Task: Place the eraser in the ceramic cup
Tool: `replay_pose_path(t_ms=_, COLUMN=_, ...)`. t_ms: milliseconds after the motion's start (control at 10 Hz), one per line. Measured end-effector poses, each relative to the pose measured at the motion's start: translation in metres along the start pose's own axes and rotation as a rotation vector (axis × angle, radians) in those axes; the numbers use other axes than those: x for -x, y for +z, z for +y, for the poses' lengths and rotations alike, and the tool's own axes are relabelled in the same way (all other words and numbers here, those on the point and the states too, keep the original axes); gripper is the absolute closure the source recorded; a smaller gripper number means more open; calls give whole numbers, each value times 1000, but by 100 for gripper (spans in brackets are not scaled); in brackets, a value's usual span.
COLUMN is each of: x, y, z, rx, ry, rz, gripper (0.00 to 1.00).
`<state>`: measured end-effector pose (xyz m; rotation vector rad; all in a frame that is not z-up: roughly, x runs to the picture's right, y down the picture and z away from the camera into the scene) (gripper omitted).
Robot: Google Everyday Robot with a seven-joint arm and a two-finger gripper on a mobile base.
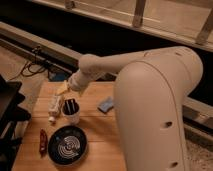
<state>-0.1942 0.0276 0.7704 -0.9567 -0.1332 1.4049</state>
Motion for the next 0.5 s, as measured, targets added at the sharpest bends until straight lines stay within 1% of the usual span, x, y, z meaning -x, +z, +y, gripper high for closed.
replay_pose_path(t_ms=300, x=13, y=-5, z=-3, rx=6, ry=1, rz=-21, gripper=20)
replay_pose_path(t_ms=500, x=11, y=-7, z=-2, rx=17, ry=-3, rz=-11, gripper=20)
